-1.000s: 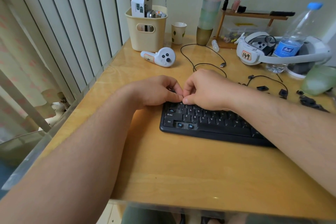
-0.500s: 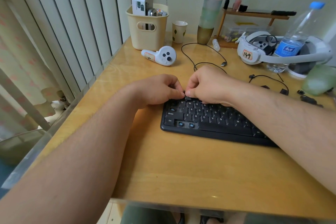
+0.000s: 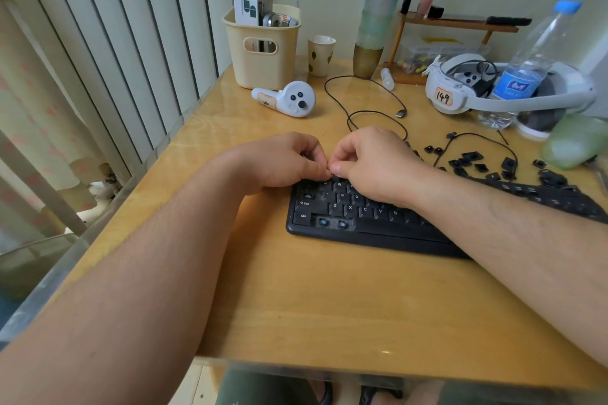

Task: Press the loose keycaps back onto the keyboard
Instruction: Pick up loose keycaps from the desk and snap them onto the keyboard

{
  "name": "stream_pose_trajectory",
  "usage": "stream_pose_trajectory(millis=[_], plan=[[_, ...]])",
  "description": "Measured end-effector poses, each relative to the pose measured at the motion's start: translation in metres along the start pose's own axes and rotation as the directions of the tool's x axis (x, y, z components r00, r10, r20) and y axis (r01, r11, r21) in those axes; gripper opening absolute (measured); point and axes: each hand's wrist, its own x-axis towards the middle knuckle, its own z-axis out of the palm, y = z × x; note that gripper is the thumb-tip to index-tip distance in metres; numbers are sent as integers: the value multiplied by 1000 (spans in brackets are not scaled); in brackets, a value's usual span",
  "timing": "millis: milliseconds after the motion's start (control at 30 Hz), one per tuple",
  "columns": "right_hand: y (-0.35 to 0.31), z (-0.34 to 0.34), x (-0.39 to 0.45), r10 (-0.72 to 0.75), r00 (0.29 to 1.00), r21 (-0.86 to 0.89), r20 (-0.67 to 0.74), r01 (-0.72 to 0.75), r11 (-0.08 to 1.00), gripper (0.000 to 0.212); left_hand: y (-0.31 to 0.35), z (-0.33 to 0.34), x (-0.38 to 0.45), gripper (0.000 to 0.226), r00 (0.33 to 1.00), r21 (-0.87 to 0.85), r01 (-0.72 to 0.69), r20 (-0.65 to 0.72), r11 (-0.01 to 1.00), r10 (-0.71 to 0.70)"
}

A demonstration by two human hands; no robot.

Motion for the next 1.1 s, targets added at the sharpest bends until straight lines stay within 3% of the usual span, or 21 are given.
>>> stream_pose_trajectory(millis=[200,467,633,767,900,1100], plan=[[-5,-3,0,29,999,-3,14,-29,1000,13,2,0,0,5,1000,-14,15,-7,1000,-15],[-18,-17,15,174,968,33,179,-183,983,9,2,2,-1,4,1000,-16,14,-20,1000,-14],[-19,-19,17,195,946,14,258,-205,979,10,2,2,-2,3,1000,-20,-11,-16,1000,11],[-19,-20,13,144,956,-15,256,-145,989,15,1,1,0,6,1000,-13,-18,-11,1000,18],[-18,-16,16,159,959,77,235,-182,980,14,1,0,1,3,1000,-21,-16,-8,1000,16],[-14,-14,18,108,978,-44,179,-102,994,14,-1,1,1,3,1000,-39,-20,-12,999,20]])
